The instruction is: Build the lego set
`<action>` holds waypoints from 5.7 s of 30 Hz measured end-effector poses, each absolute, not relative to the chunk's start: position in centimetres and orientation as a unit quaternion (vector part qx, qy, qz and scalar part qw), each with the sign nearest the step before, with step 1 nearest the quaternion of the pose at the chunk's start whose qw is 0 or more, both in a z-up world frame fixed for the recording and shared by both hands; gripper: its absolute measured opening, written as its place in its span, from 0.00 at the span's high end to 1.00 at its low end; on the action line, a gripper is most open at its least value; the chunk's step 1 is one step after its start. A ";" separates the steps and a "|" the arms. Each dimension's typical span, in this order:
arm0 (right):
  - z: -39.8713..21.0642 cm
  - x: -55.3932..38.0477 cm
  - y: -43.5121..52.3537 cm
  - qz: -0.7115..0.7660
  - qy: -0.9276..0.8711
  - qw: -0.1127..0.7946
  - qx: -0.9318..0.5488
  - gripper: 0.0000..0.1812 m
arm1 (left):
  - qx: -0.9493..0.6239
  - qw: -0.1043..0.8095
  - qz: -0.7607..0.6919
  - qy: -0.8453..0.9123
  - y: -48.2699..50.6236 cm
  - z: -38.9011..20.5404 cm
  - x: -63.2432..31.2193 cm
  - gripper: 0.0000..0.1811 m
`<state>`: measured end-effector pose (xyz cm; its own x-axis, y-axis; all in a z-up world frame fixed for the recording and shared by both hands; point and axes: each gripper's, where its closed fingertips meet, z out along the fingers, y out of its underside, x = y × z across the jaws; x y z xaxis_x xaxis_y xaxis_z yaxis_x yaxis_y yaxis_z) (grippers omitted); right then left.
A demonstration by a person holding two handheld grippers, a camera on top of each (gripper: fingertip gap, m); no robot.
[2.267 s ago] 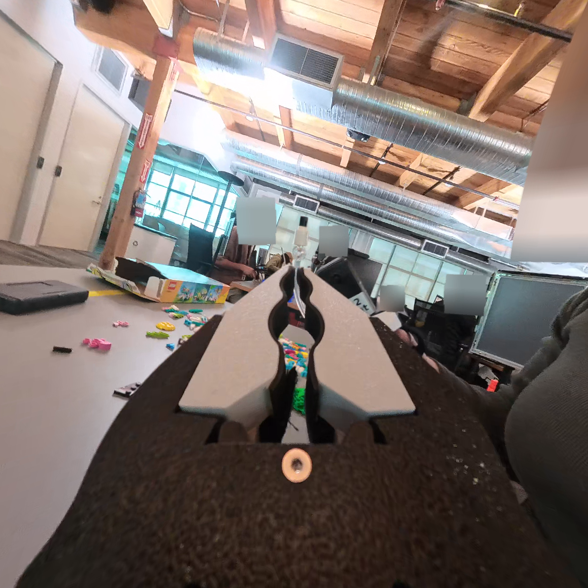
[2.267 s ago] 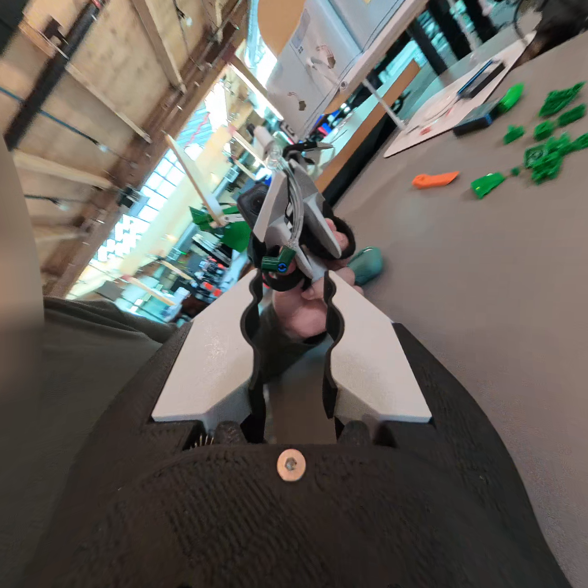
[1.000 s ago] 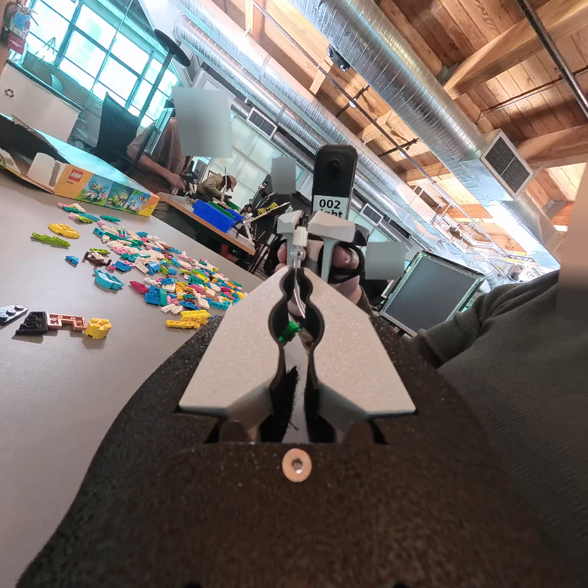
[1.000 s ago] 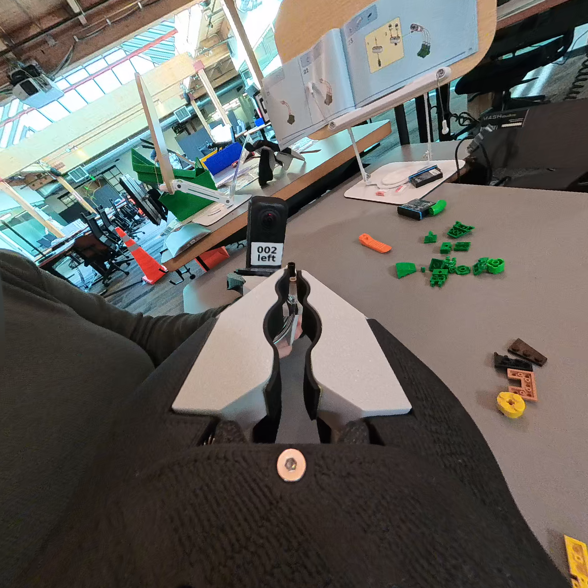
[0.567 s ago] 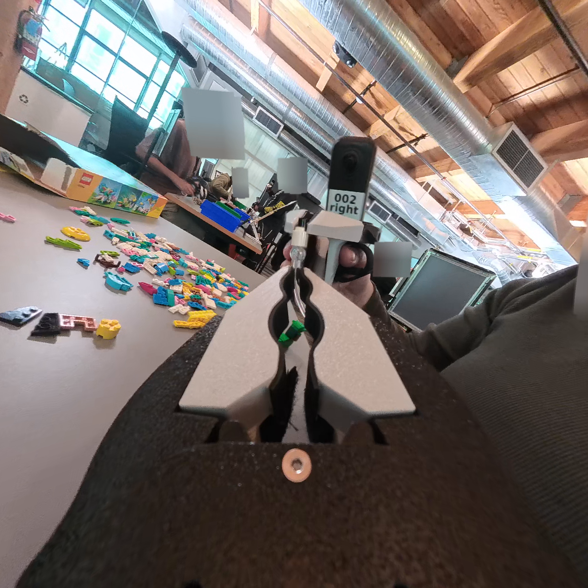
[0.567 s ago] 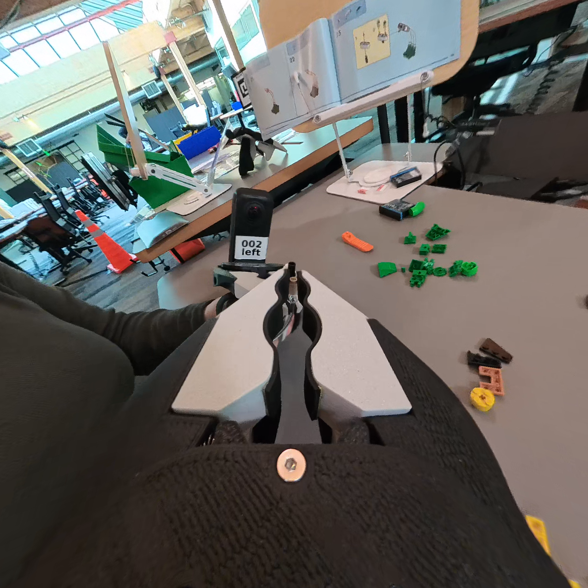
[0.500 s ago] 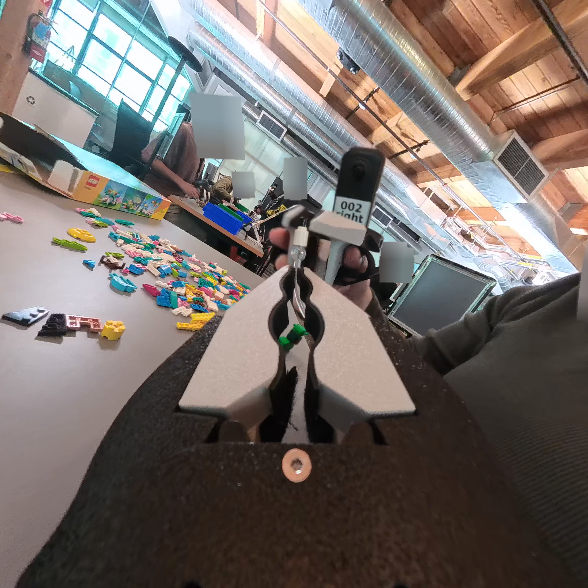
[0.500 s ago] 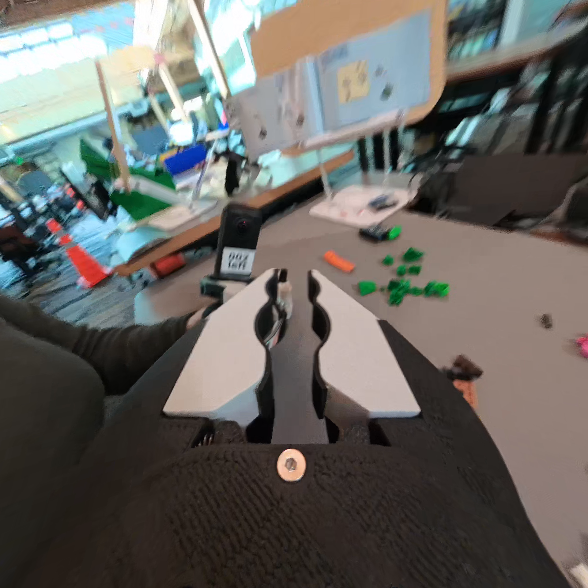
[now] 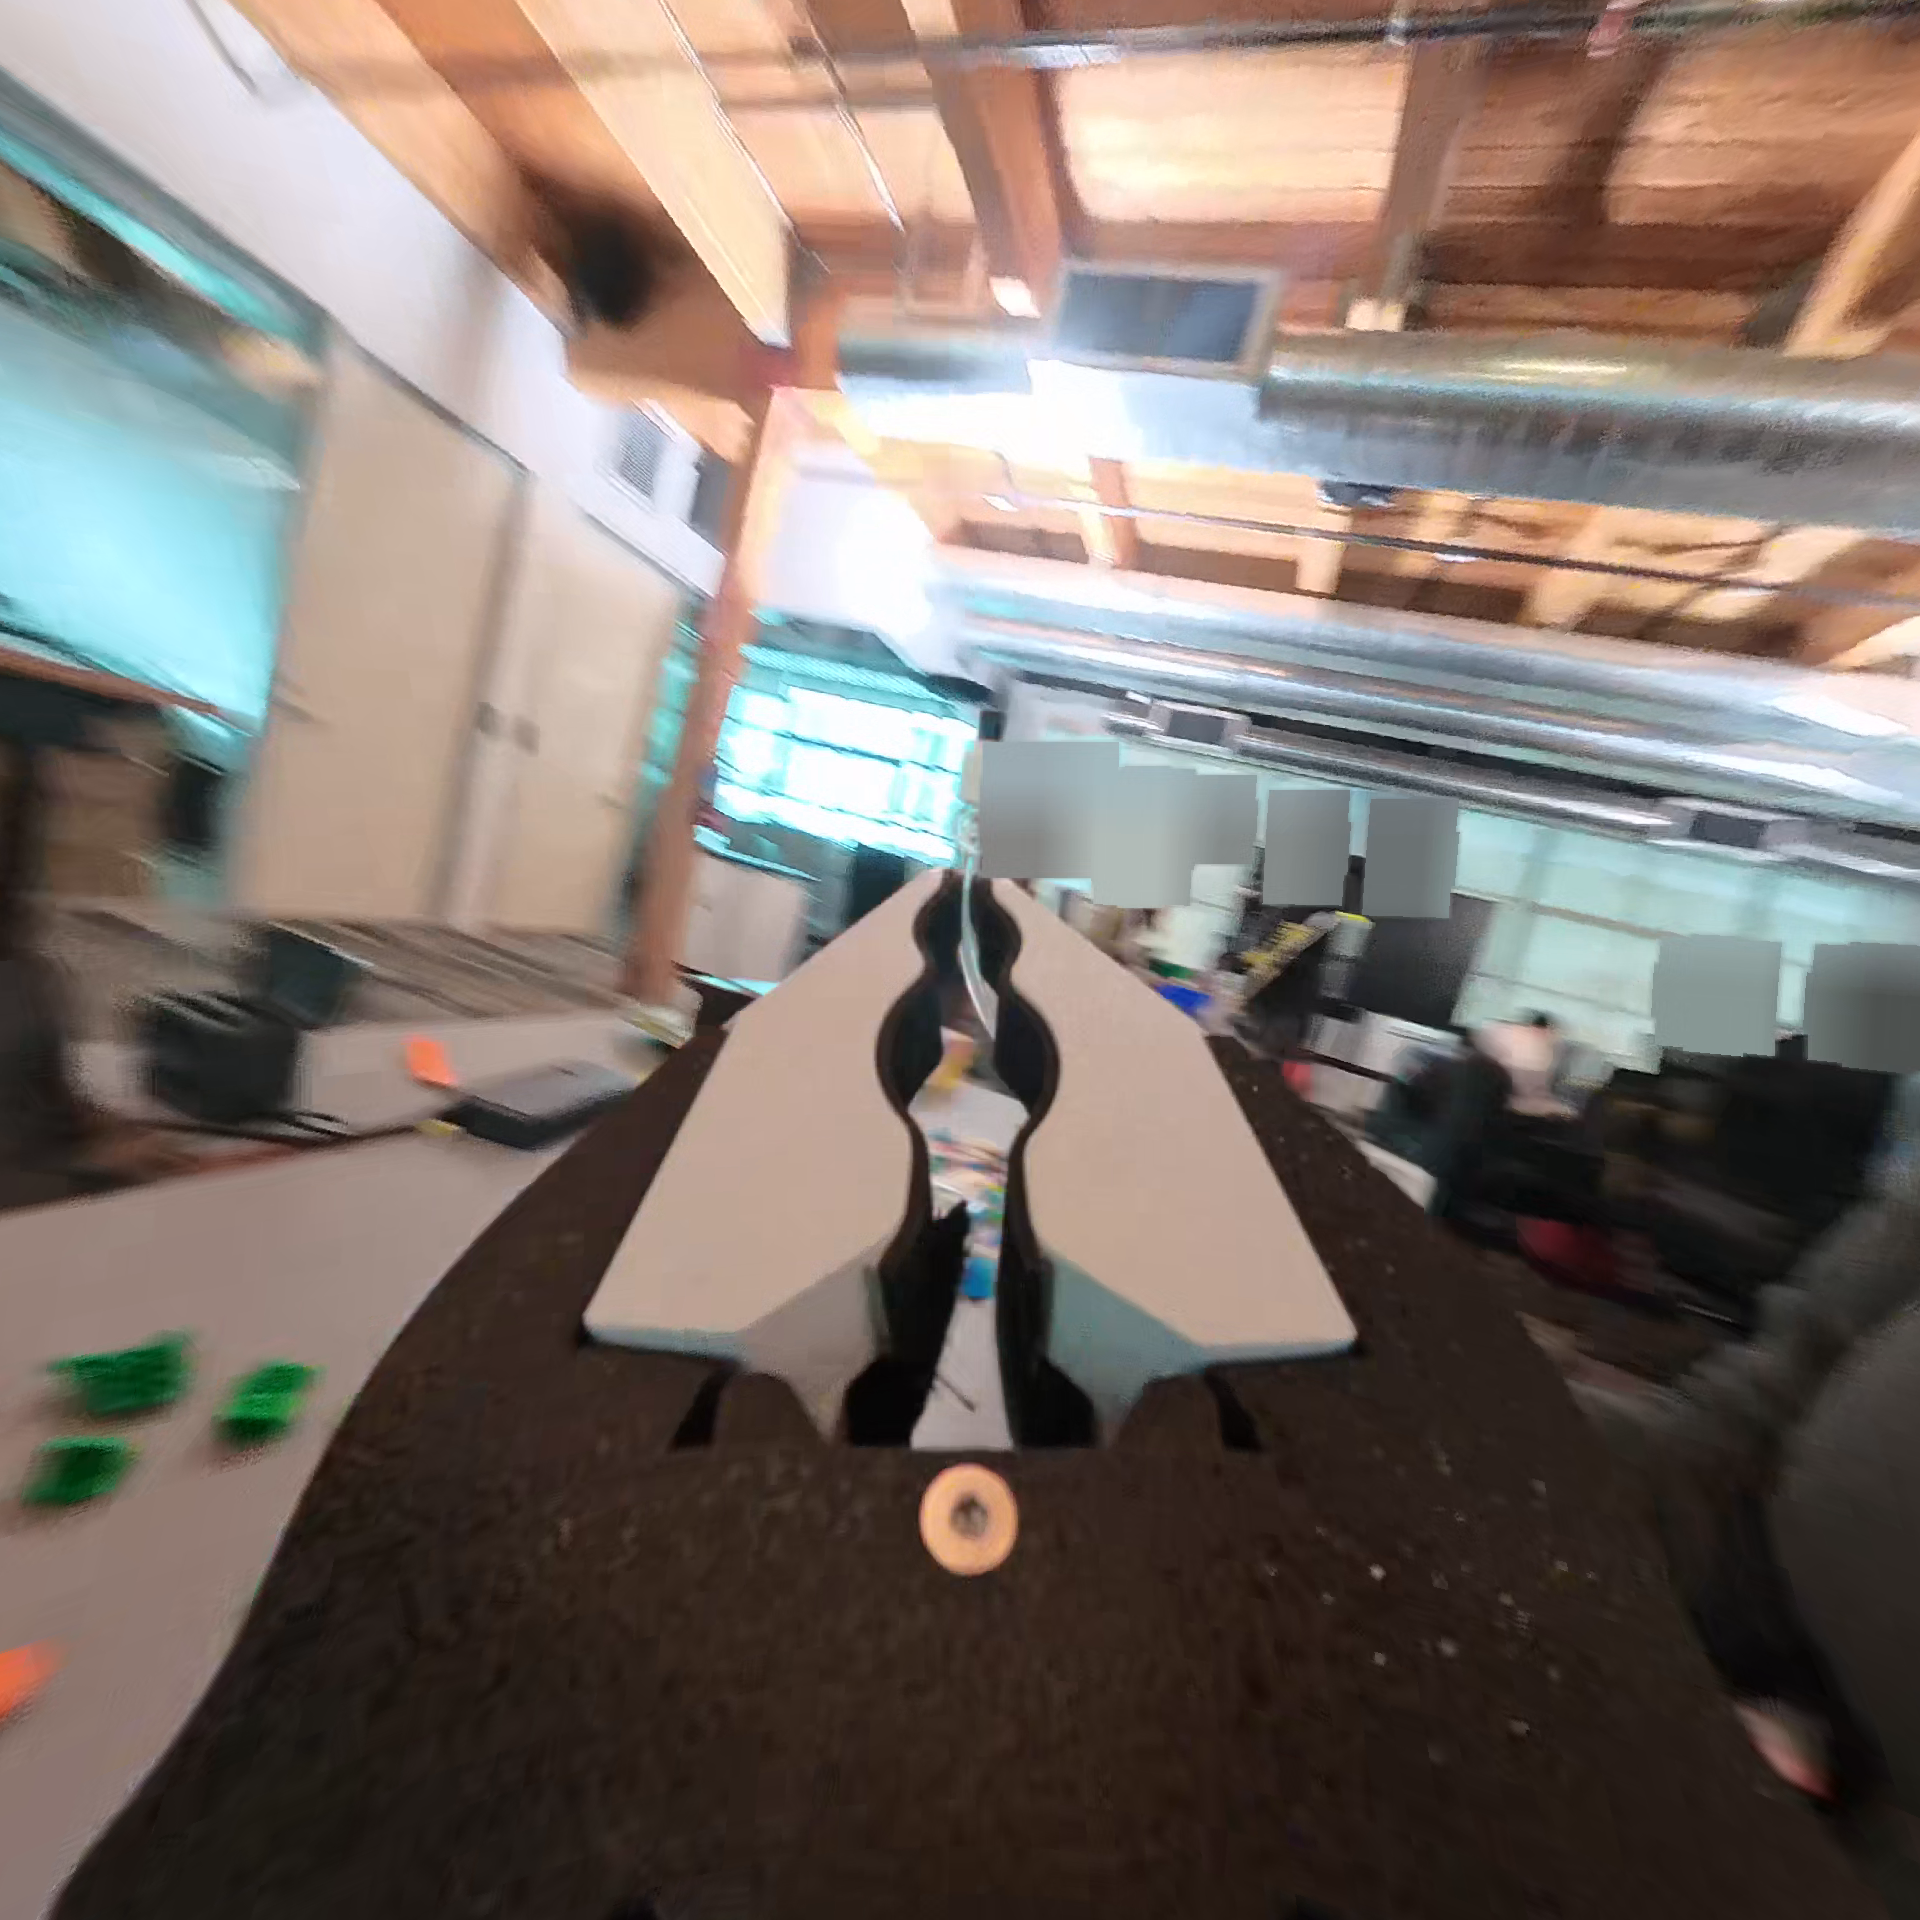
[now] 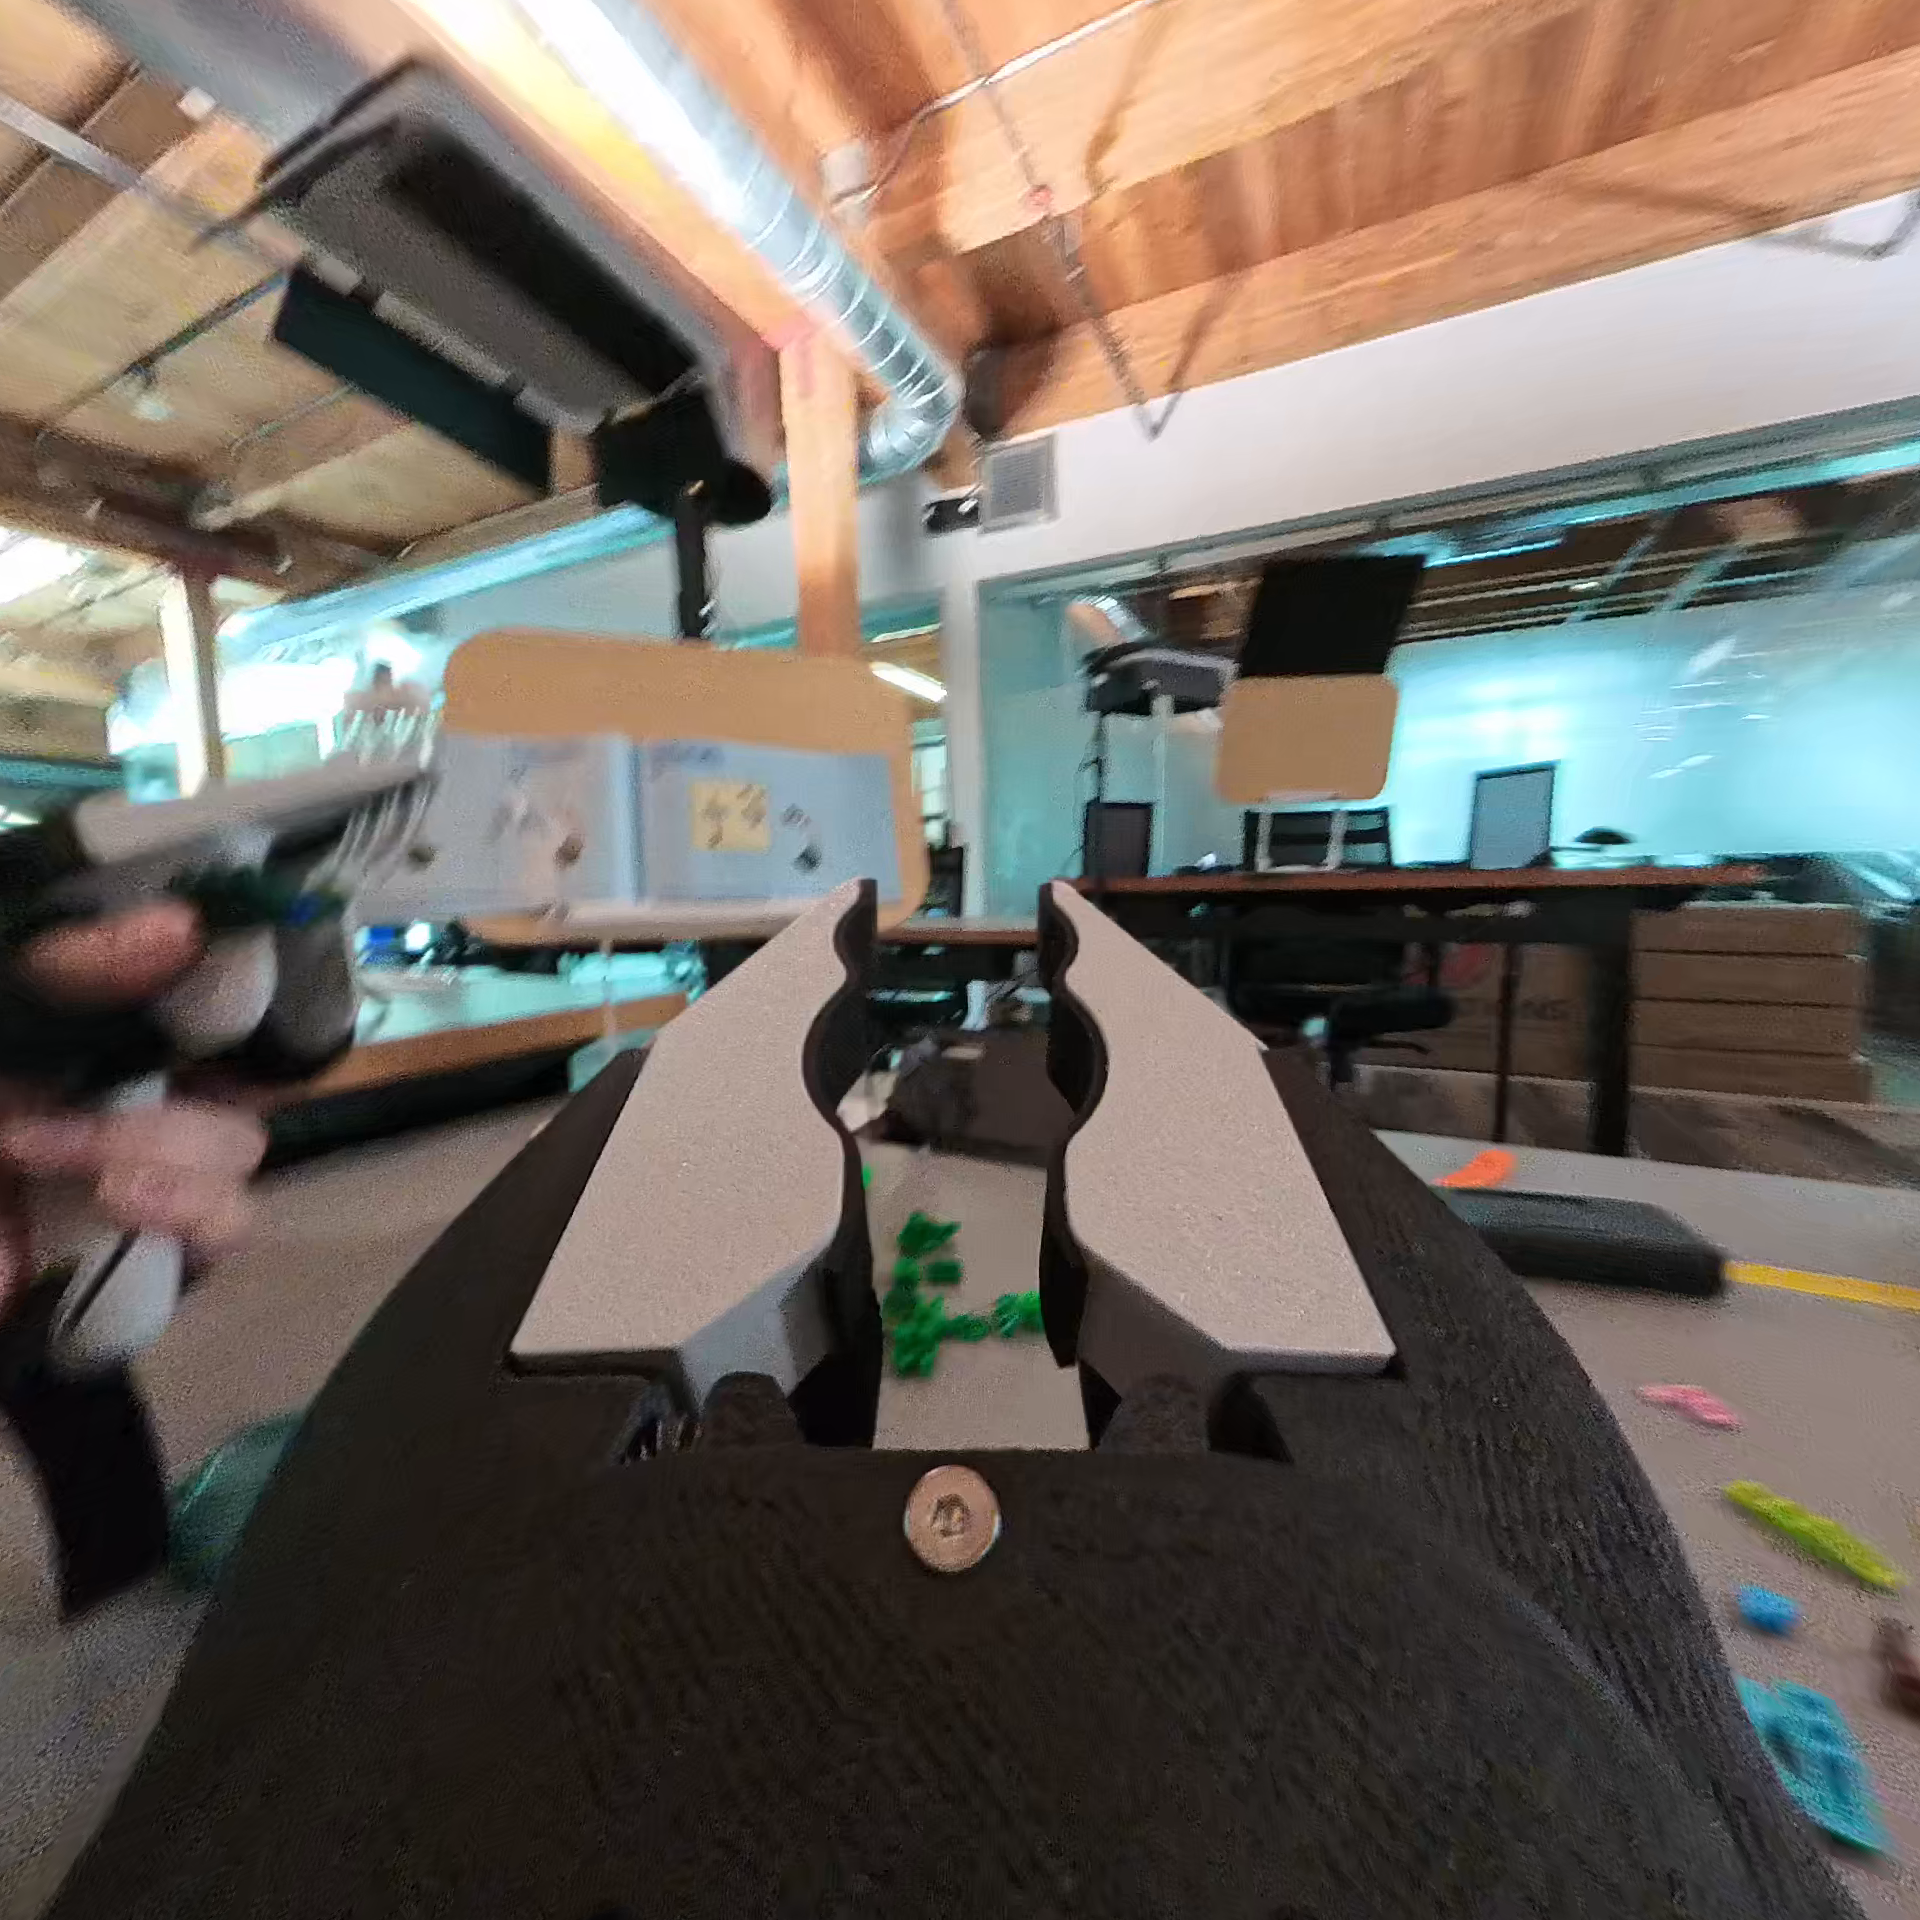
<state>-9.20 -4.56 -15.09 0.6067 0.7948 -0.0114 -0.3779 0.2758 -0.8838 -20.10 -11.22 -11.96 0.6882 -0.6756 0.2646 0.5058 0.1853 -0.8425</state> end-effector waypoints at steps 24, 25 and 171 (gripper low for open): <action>-20.3 -17.5 -11.5 0.372 -0.438 0.722 -0.386 0.87 | -0.535 0.817 0.205 -0.067 -13.2 -18.2 -41.7 1.00; -20.4 -17.5 -11.4 0.372 -0.438 0.720 -0.388 0.87 | -0.541 0.817 0.192 -0.057 -12.8 -18.3 -41.4 1.00; -14.4 -51.7 17.8 0.565 -0.257 0.516 -0.590 0.61 | -0.591 0.746 0.234 -0.196 -8.5 -21.0 -55.7 0.68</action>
